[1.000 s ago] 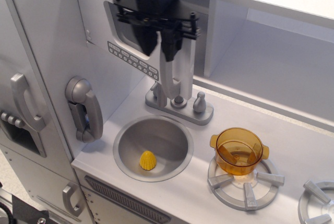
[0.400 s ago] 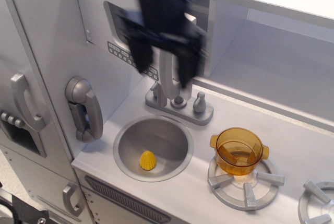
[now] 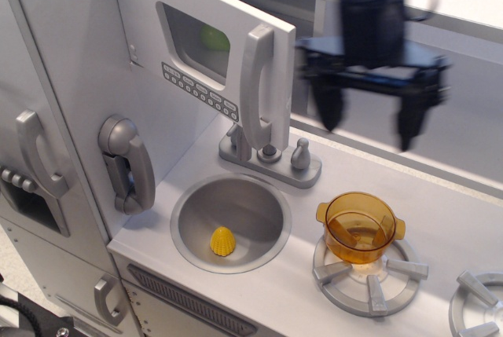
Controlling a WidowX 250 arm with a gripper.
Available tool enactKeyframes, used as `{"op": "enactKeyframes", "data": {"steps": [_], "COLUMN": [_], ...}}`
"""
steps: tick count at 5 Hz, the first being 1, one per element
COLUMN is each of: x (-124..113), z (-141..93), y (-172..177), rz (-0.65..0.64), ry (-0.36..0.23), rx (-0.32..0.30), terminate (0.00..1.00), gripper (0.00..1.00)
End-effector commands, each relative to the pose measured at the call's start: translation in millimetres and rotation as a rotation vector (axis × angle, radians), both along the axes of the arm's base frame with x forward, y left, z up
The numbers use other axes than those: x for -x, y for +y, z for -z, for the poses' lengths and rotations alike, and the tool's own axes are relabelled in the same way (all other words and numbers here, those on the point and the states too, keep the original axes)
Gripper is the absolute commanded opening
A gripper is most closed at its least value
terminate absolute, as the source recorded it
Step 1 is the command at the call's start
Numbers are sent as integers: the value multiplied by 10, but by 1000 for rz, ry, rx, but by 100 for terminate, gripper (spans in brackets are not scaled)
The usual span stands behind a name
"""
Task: Open microwave
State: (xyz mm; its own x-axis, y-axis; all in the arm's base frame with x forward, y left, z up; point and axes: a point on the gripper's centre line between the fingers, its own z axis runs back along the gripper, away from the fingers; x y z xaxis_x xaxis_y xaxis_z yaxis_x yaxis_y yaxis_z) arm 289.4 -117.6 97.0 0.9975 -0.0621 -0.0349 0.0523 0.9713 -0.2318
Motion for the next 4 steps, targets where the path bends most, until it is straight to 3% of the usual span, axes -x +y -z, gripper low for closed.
{"op": "enactKeyframes", "data": {"steps": [1, 2, 4], "x": [-438, -541, -701], "z": [-387, -465, -525], "y": [-112, 154, 695], "rz": [-54, -107, -198], "ry": [-104, -147, -155], "rx": [42, 17, -33], "terminate": [0, 0, 0], "gripper": [100, 100, 100]}}
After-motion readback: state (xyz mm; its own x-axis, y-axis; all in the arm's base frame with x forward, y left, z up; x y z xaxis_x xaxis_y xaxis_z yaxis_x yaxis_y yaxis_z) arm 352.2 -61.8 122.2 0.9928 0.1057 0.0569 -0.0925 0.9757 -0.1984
